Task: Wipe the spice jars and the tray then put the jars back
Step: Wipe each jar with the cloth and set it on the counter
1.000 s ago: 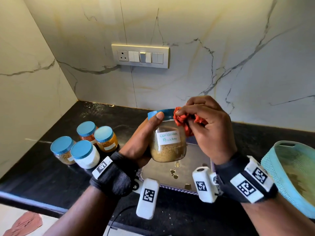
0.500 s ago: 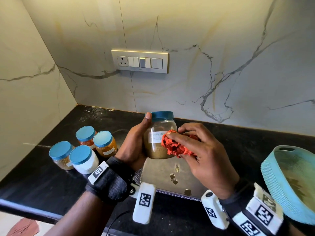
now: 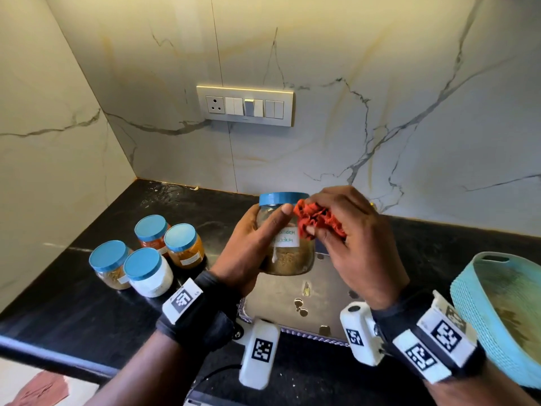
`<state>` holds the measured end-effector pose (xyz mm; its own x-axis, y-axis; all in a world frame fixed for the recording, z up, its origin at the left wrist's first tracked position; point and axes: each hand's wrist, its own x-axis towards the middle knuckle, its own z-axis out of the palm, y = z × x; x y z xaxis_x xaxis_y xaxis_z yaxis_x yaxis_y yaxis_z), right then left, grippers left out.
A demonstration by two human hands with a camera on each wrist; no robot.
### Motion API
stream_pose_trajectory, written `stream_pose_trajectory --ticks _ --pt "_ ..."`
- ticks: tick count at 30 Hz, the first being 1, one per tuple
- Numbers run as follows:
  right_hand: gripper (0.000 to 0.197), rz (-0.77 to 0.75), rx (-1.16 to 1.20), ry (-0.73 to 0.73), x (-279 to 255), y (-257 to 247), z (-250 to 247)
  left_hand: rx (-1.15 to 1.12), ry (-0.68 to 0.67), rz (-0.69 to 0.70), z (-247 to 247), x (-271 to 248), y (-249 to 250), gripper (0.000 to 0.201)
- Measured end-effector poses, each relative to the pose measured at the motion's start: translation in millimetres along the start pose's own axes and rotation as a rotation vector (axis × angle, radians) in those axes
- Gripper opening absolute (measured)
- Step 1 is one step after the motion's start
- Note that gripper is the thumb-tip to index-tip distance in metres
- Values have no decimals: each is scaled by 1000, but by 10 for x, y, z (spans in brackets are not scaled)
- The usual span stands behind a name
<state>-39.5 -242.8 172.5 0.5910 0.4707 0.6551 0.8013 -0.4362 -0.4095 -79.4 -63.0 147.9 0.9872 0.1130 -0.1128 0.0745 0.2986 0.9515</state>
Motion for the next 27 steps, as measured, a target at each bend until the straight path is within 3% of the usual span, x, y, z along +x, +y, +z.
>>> stream_pose_trajectory --ticks 4,6,10,16,18,22,27 --pt "34 -185 -194 -112 -304 -233 60 -53 31 5 -74 17 49 65" --pt "35 -162 -148 -114 -288 -178 55 -36 21 -1 -72 -7 22 65" --pt "35 38 25 12 6 42 -14 -31 4 23 9 -39 -43 72" --pt "43 -184 -168 -149 -359 -207 114 -82 28 21 -52 -6 38 65" --pt "42 -180 -130 -145 -343 -147 115 -57 27 16 -51 -25 19 64" --pt "31 -13 55 3 -8 103 49 -17 3 44 14 -51 -55 73" --pt "36 -170 -12 -89 -297 -154 124 -121 32 52 -35 -7 43 67"
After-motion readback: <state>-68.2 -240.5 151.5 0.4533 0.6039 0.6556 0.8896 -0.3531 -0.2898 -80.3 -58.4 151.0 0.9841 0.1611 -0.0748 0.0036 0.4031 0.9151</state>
